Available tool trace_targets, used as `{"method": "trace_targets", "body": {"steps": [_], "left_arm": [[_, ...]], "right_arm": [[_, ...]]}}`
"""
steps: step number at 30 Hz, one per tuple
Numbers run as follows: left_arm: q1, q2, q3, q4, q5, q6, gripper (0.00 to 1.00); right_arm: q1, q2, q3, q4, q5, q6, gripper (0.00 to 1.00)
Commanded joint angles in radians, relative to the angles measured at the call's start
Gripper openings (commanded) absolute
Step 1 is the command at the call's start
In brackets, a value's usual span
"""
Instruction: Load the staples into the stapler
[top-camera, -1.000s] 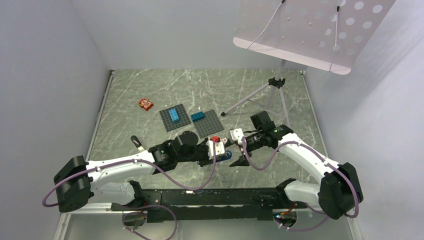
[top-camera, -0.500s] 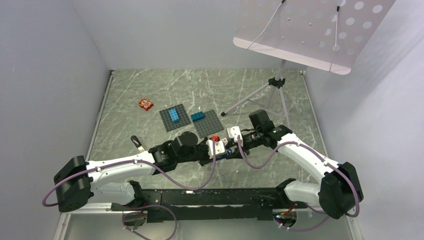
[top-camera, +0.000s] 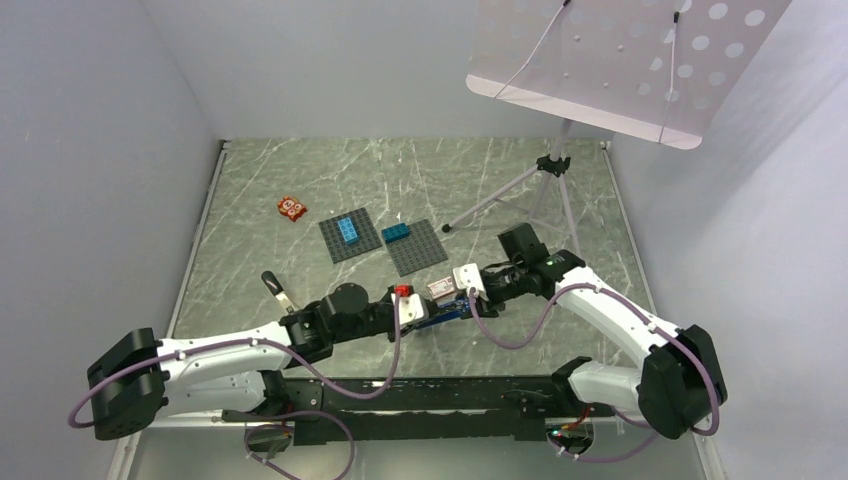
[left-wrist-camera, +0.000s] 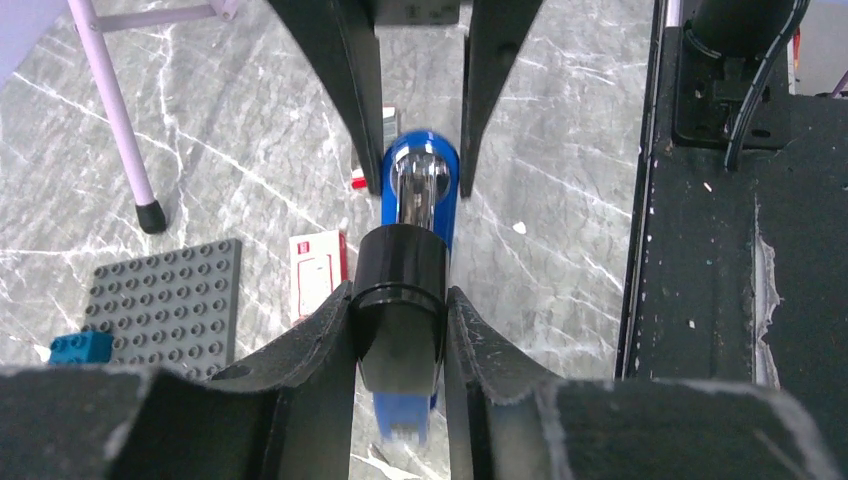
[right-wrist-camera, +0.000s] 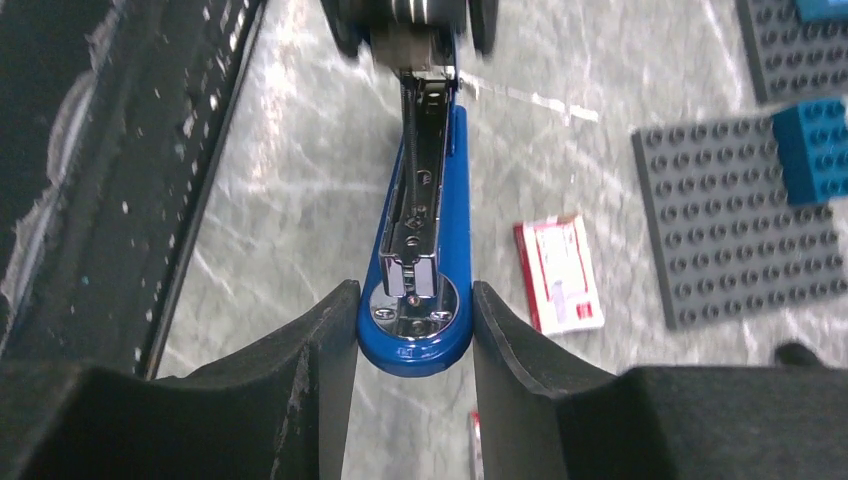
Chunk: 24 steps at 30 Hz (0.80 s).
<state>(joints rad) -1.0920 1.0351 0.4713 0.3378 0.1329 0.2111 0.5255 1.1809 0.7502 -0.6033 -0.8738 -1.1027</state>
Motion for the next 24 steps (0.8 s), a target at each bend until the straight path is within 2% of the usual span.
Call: {"method": "trace_targets", "body": {"steps": [1,5,9,20,24], "left_arm": [[0.002,-0.036,-0.078,0.114,-0.048,-0.042,0.00],[0.001,-0.033,-0.150,0.180,-0.065,-0.092,0.00],[0.001,-0.006,-0.214,0.265,-0.096,-0.147,0.00],[0.001,0.160,-0.281,0.337,-0.131,-0.336,0.00],[0.001,0.232,-0.262,0.275,-0.171,-0.392,0.00]], "right_arm": [[-0.107,-0.021,-0.019,-0.186,0.151,-0.175,0.18],[-0.228,-0.014,-0.048,-0.295,0.230,-0.300,0.17],[-0.313,-0.003,-0.117,-0.309,0.307,-0.368,0.16],[-0.369,0.060,-0.186,-0.269,0.407,-0.364,0.13],[-0.371,0.094,-0.177,-0.264,0.415,-0.343,0.14]]}}
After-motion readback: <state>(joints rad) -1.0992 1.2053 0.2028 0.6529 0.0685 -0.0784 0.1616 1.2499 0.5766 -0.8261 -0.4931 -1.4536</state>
